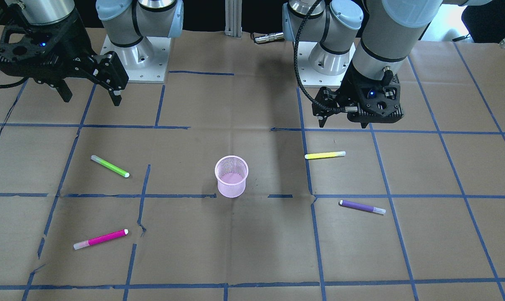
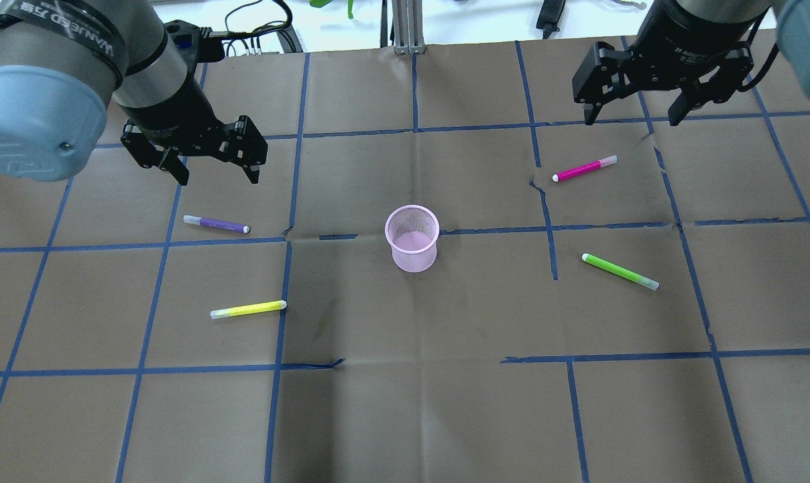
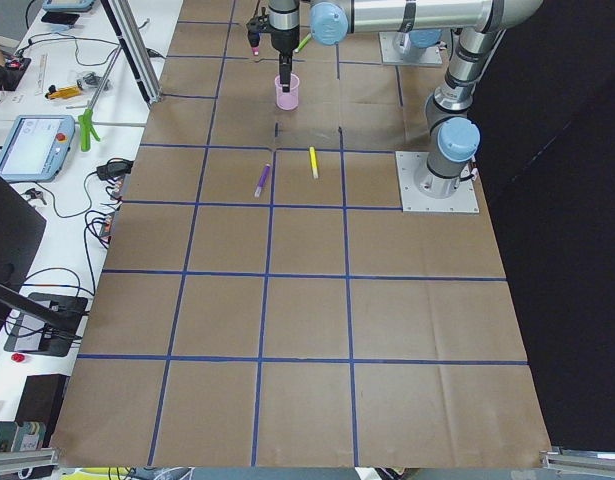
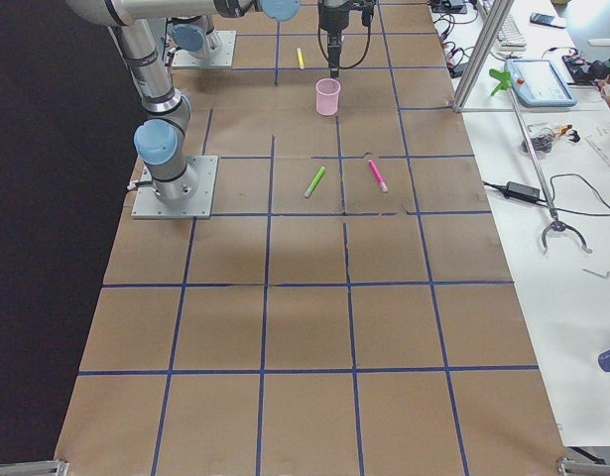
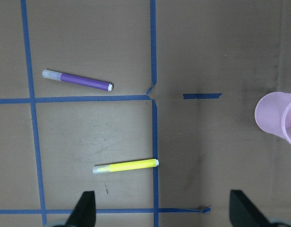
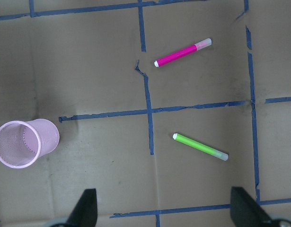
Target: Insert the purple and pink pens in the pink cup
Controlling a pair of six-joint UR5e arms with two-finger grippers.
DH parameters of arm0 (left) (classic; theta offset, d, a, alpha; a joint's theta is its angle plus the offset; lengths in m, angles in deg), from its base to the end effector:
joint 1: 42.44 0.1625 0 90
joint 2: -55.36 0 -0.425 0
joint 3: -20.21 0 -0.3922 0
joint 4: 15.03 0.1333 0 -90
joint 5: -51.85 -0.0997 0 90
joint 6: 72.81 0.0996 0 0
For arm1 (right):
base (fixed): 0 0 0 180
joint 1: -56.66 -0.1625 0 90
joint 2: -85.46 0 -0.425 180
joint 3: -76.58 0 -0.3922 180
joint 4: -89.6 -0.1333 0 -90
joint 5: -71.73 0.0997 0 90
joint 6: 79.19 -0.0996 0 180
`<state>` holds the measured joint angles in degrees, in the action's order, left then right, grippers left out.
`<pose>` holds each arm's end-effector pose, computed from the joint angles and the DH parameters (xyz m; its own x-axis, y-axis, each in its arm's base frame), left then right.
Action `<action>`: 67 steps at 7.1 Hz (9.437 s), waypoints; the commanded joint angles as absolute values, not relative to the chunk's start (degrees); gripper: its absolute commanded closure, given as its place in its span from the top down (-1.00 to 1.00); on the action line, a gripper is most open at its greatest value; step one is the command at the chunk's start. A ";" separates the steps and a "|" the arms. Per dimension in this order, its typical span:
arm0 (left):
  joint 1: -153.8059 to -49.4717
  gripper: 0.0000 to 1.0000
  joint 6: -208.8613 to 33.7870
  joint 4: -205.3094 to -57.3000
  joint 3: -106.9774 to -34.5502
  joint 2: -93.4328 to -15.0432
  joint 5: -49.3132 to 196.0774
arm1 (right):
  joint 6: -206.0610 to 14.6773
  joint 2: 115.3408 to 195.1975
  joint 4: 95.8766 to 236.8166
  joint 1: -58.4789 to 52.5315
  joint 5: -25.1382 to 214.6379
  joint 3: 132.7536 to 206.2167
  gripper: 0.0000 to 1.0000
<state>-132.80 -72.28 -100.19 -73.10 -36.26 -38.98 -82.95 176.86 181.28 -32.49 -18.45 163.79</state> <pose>-0.1350 -0.5015 0.4539 -0.9998 0.0156 -0.0145 0.0155 0.9999 0.0017 0.1257 -0.4921 0.5271 -0.9968 0.0803 -0.0036 0.0803 0.9915 -0.1023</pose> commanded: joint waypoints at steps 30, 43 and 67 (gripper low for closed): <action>-130.05 0.97 -155.31 -71.83 -77.00 -60.02 -62.91 | 31.46 141.01 222.58 -30.88 -22.84 170.09 0.12; -132.97 0.87 -160.00 -49.51 -88.87 -65.76 -70.32 | 31.11 141.27 222.67 -30.97 -22.84 170.09 -0.06; -129.10 -0.97 -155.95 -95.48 -75.01 -36.59 -44.67 | -11.59 161.40 243.32 -44.24 25.84 185.05 -0.91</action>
